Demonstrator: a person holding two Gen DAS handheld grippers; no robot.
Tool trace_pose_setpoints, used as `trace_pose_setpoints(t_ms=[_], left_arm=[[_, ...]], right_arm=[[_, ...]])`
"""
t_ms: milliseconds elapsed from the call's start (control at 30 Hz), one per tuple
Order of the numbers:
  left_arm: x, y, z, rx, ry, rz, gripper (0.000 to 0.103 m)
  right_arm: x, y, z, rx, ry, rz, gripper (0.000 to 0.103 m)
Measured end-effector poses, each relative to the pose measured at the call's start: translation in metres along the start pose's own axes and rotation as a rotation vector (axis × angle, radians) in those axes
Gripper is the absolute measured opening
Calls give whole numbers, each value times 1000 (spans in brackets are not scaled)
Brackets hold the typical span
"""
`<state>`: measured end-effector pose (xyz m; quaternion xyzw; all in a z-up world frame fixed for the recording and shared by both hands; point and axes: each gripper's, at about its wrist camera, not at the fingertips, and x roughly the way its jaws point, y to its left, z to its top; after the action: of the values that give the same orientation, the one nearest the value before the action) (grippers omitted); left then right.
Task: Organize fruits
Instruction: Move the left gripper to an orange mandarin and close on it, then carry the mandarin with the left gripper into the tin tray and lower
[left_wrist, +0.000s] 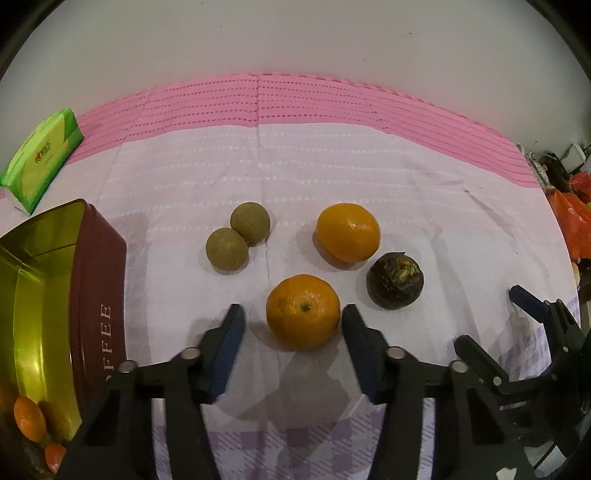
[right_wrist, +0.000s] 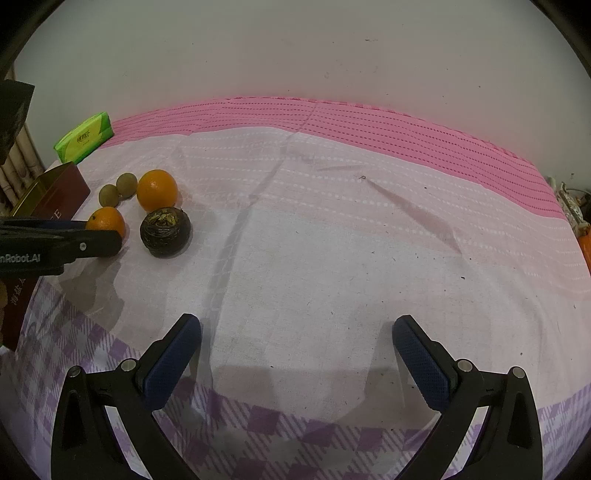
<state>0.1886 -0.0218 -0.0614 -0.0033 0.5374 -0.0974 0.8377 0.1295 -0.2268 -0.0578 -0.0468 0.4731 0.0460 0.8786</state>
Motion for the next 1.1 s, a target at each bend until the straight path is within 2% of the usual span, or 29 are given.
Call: trace_pose_setpoints(t_ms=[100,533,767,933,1100], left_arm=[[0,-3,-1,7,0,-12,35],[-21,-4,-27,15,5,20,34],[-42,-7,-42,19,-3,-9,34],[-68,-7,-43,22,-46,-18,34],[-94,14,-38,-19,-100,-7,34]], right_arm=[[0,0,0,0,0,0,103],[0,0,0,1,0,-1,103],[0,0,0,1,0,-1,103],[0,0,0,1,1,-1,103],[0,0,0,1,1,-1,103]])
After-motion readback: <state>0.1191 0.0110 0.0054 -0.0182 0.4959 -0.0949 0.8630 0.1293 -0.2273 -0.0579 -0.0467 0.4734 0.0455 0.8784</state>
